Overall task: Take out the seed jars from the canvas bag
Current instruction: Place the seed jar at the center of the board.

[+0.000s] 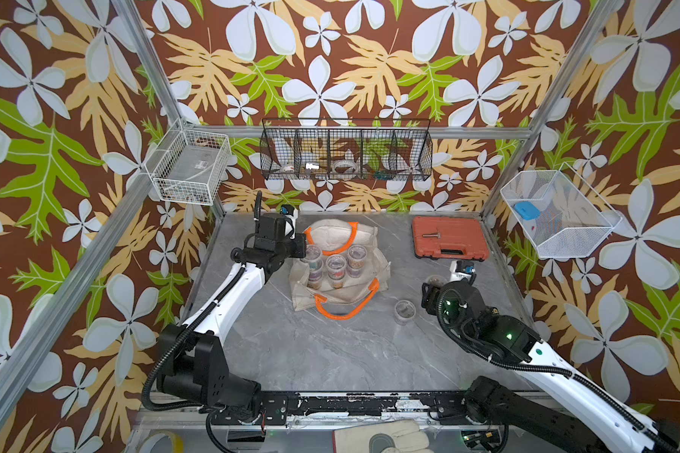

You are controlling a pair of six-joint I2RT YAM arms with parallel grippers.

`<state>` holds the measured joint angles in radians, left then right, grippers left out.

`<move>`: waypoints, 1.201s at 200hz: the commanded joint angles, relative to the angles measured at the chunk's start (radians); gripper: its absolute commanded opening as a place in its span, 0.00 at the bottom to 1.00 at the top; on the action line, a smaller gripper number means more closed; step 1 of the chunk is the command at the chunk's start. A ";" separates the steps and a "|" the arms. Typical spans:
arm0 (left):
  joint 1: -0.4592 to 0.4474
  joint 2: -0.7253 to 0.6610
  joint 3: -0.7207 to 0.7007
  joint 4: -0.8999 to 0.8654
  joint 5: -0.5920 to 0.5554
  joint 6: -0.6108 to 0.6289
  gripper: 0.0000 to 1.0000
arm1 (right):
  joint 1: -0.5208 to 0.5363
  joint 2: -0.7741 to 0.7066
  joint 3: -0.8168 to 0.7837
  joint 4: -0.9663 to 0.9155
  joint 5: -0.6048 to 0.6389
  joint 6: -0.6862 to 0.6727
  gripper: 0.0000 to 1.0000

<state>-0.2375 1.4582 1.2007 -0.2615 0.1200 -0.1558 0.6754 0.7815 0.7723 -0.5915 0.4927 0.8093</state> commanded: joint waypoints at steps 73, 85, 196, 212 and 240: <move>0.000 0.004 0.006 -0.009 0.007 -0.002 0.00 | -0.139 0.022 -0.236 0.213 -0.053 0.015 0.69; 0.000 0.004 0.005 -0.009 0.008 -0.002 0.00 | -0.139 0.048 -0.251 0.254 -0.054 0.012 0.69; 0.000 0.005 0.005 -0.010 0.012 -0.005 0.00 | -0.139 0.179 -0.365 0.452 -0.027 0.012 0.71; 0.001 0.005 0.006 -0.009 0.013 -0.005 0.00 | -0.138 0.200 -0.373 0.465 -0.028 0.013 0.71; 0.001 0.005 0.005 -0.010 0.012 -0.005 0.00 | -0.139 0.235 -0.373 0.479 -0.022 0.010 0.71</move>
<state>-0.2375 1.4597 1.2011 -0.2615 0.1211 -0.1558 0.5365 0.9966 0.3988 -0.1585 0.4461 0.8211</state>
